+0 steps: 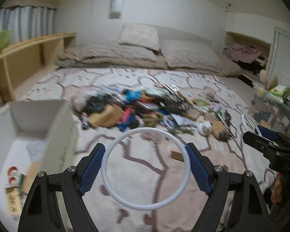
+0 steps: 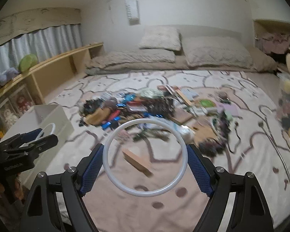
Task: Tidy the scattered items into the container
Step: 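Lower the white ring with the right gripper into the white box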
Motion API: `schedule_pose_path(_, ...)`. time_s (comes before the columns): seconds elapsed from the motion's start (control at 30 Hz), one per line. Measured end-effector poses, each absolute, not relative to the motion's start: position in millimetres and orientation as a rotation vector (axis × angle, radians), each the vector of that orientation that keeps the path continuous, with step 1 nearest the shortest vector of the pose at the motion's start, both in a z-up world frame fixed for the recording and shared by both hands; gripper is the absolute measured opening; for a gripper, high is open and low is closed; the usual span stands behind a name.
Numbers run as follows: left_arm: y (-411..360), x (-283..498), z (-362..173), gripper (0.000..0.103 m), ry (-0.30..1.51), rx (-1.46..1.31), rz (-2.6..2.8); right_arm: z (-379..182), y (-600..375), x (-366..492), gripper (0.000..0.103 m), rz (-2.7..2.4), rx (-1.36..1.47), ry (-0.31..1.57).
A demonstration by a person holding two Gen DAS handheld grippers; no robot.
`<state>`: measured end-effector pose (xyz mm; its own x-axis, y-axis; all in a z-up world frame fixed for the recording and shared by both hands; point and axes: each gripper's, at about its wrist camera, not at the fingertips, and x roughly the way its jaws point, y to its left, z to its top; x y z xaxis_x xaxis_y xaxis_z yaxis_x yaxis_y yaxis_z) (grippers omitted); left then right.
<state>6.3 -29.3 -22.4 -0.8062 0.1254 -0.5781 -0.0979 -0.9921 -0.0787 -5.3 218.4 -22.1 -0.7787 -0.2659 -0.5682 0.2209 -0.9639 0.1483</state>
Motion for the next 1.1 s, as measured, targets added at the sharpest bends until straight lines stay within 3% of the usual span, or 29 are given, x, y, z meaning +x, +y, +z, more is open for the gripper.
schedule_pose_path(0.4, -108, 37, 3, 0.084, -0.173, -0.848, 3.071, -4, 144, -22, 0.085, -2.583, 0.822, -0.072)
schedule_pose_path(1.1, -211, 54, -13, 0.084, -0.306, -0.987, 3.320, 7, 46, -26, 0.085, -2.326, 0.810, -0.062)
